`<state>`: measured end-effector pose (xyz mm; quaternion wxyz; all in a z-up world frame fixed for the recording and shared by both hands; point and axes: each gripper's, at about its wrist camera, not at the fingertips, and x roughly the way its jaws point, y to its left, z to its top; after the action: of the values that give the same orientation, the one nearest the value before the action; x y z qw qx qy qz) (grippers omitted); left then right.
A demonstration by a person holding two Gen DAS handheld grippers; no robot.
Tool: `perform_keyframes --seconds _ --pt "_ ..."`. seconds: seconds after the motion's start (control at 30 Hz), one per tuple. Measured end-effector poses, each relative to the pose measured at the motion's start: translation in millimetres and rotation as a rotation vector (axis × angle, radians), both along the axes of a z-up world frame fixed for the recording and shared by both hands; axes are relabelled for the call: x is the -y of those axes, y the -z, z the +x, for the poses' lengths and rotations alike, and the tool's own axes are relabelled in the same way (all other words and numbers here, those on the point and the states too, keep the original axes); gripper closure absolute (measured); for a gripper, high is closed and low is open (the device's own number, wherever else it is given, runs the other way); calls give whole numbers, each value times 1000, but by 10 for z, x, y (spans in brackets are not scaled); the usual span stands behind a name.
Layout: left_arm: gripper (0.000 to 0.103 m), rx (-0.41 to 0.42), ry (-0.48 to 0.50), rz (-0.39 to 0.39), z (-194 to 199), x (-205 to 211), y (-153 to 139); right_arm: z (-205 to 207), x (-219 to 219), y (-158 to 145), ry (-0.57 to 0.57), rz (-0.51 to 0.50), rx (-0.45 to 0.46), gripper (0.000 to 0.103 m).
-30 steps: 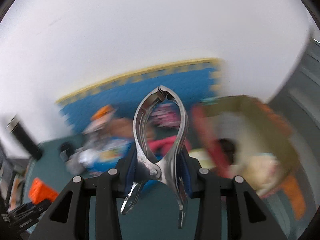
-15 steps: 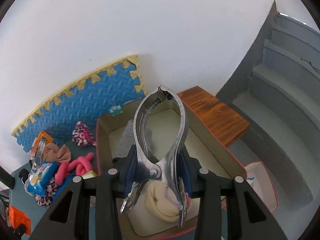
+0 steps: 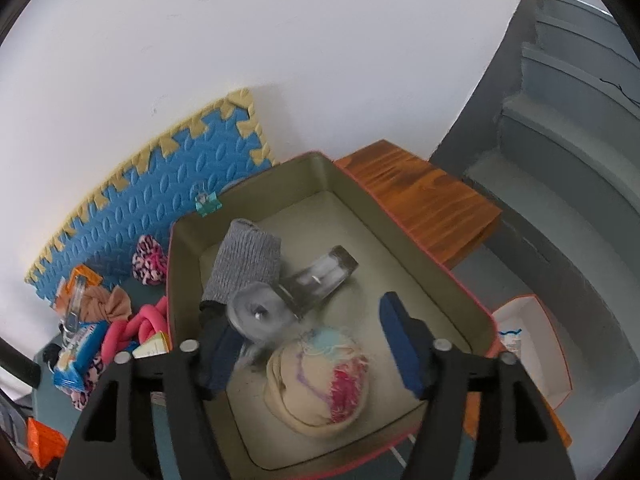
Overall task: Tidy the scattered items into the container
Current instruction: 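Carry the clamp and cube over the red tin and release both inside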
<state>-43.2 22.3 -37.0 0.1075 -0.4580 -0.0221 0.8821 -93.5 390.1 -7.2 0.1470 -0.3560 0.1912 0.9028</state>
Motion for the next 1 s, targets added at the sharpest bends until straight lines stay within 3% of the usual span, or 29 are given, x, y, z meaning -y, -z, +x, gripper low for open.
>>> perform_keyframes --seconds 0.27,0.53,0.8,0.9,1.0 --pt "48 -9 92 -12 -40 -461 -80 374 -71 -37 62 3 -67 31" --pt "48 -49 265 14 -173 -1324 -267 767 -36 -45 164 168 -146 31" --pt "48 -97 363 28 -486 -2152 -433 927 39 19 174 302 -194 31" --pt "48 -92 379 22 -654 -2429 -412 958 35 67 175 331 -199 31" --pt "48 -77 384 16 -816 -2640 -376 962 -26 107 171 298 -204 31"
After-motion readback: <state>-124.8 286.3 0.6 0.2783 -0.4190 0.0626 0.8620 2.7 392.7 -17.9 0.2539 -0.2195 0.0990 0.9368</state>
